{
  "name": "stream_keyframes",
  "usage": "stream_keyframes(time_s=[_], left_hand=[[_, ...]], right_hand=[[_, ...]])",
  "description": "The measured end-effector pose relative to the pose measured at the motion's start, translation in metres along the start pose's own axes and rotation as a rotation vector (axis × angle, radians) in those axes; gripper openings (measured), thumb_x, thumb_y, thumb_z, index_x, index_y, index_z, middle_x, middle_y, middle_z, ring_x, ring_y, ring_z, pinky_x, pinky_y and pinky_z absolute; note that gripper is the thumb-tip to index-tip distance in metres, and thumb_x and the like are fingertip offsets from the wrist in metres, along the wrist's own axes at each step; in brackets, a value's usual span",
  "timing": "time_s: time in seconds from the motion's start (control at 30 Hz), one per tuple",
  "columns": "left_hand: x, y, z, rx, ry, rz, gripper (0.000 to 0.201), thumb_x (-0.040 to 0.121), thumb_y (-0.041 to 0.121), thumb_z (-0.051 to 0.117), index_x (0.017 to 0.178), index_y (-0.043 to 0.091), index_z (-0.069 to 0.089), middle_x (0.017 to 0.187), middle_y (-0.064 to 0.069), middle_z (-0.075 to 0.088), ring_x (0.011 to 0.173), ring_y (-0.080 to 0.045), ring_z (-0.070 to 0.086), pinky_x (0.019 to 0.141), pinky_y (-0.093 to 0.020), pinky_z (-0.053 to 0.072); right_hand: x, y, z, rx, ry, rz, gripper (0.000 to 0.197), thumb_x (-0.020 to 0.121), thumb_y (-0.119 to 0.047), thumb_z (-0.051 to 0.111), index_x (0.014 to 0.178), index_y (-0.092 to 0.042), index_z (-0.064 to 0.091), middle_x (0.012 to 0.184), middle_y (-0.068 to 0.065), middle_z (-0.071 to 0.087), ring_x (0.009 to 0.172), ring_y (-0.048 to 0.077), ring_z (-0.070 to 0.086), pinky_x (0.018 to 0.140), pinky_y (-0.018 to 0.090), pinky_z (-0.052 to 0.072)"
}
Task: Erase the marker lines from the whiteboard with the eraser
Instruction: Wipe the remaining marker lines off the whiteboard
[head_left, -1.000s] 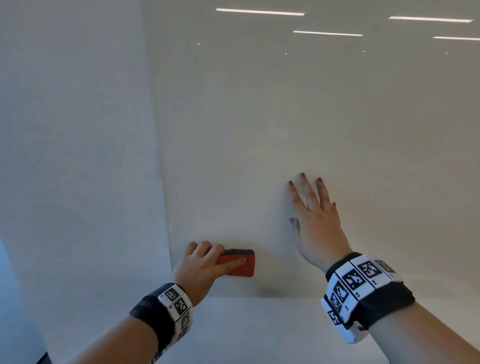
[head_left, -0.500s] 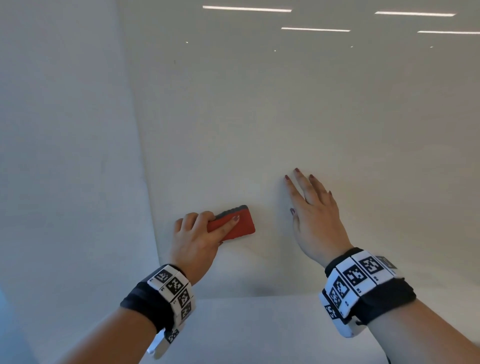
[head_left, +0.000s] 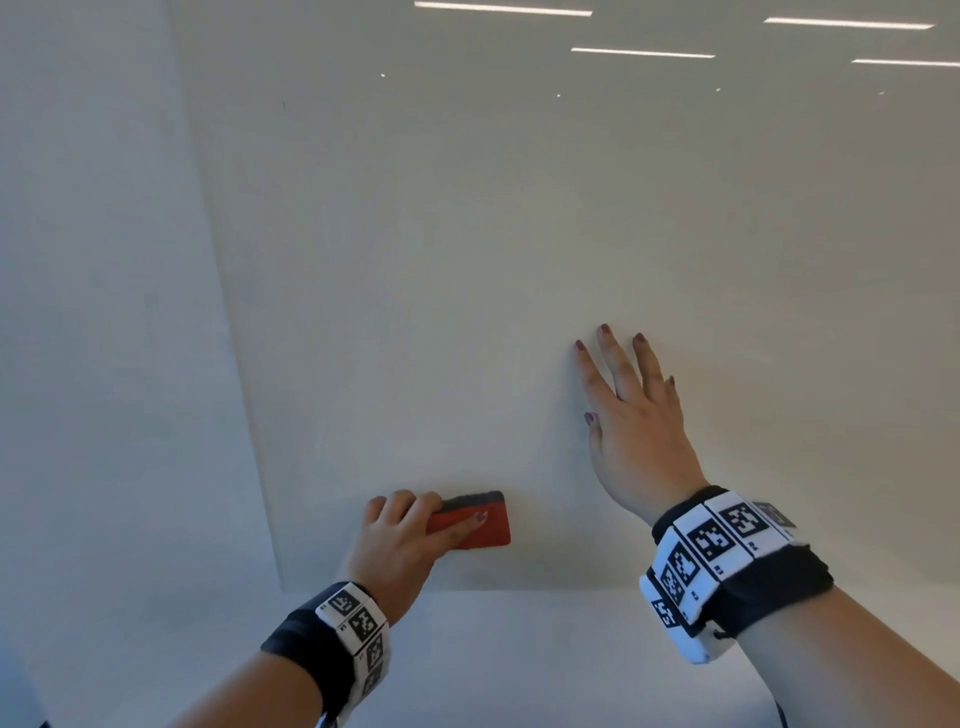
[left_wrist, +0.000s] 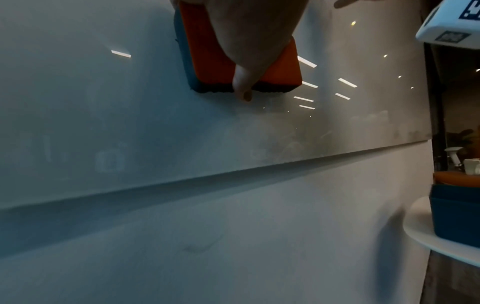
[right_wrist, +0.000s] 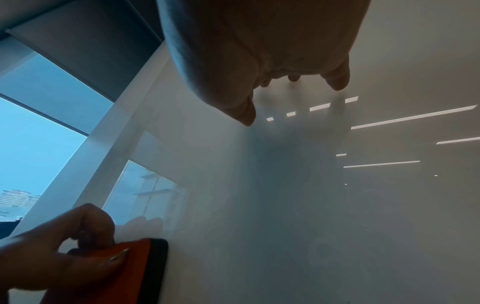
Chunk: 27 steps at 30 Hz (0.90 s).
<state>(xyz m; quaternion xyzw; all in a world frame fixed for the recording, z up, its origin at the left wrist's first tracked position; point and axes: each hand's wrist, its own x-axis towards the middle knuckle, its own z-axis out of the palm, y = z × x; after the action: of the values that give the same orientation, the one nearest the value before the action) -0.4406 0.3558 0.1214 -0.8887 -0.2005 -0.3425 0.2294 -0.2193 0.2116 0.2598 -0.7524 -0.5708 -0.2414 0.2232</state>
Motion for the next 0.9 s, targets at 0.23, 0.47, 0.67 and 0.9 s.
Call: stream_keyframes(time_s=[0.23, 0.47, 0.67, 0.9], left_hand=[[0.036, 0.009, -0.016, 0.019, 0.133, -0.066, 0.066, 0.068, 0.022, 0.078, 0.123, 0.047, 0.052, 0.1, 0.002, 0.053, 0.084, -0.024, 0.047, 0.073, -0.039, 0.041], [0.073, -0.005, -0.063, 0.071, 0.214, -0.156, 0.068, 0.069, 0.026, 0.076, 0.128, 0.043, 0.046, 0.101, -0.004, 0.057, 0.083, -0.03, 0.052, 0.071, -0.043, 0.045], [0.064, -0.001, -0.049, 0.1, 0.205, -0.144, 0.055, 0.079, 0.028, 0.06, 0.129, 0.044, 0.044, 0.102, -0.002, 0.055, 0.085, -0.028, 0.048, 0.072, -0.043, 0.044], [0.036, 0.04, 0.005, 0.025, 0.079, -0.042, 0.068, 0.065, 0.018, 0.077, 0.121, 0.047, 0.053, 0.102, 0.002, 0.048, 0.08, -0.025, 0.045, 0.071, -0.038, 0.041]], right_hand=[[0.002, 0.006, 0.004, -0.02, 0.036, -0.031, 0.074, 0.092, -0.01, 0.044, 0.153, -0.03, 0.005, 0.159, -0.007, -0.006, 0.144, 0.026, -0.008, 0.113, 0.057, 0.016], [0.004, 0.013, 0.007, -0.012, 0.085, -0.068, 0.075, 0.09, -0.008, 0.048, 0.152, -0.03, 0.011, 0.159, -0.006, 0.002, 0.144, 0.028, 0.0, 0.11, 0.061, 0.018], [0.006, 0.016, 0.011, -0.022, 0.104, -0.096, 0.076, 0.09, -0.01, 0.05, 0.152, -0.029, 0.012, 0.159, -0.006, 0.003, 0.143, 0.028, 0.002, 0.11, 0.061, 0.019], [0.006, 0.017, 0.012, -0.026, 0.118, -0.115, 0.079, 0.087, -0.011, 0.053, 0.152, -0.028, 0.012, 0.159, -0.004, 0.004, 0.143, 0.03, 0.003, 0.11, 0.062, 0.02]])
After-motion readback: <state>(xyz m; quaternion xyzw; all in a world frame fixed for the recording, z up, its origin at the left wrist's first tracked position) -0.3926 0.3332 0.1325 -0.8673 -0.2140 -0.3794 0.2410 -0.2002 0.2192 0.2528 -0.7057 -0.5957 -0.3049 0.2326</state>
